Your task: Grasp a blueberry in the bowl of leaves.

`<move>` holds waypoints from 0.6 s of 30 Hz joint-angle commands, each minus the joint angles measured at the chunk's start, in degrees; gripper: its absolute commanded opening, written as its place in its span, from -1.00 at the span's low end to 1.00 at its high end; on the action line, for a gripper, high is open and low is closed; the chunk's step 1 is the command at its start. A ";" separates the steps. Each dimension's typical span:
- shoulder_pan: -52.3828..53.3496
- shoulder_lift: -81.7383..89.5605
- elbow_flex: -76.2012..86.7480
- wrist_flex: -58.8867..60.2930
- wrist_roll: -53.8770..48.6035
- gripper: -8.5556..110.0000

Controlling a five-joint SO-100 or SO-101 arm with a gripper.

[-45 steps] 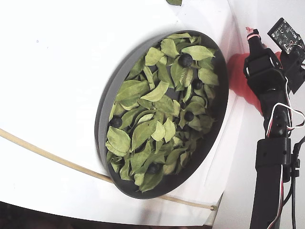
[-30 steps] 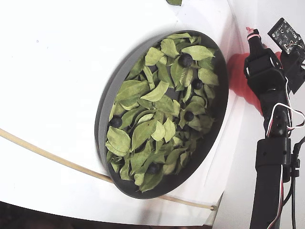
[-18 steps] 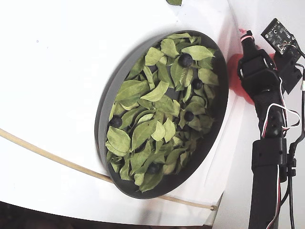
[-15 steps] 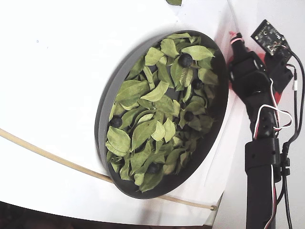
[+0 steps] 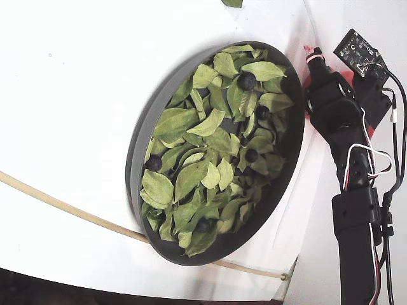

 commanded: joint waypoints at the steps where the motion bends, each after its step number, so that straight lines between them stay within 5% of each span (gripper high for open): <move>1: 0.79 13.01 0.26 -1.14 -0.09 -0.52; 18: 1.05 23.73 13.62 -3.87 0.26 -0.52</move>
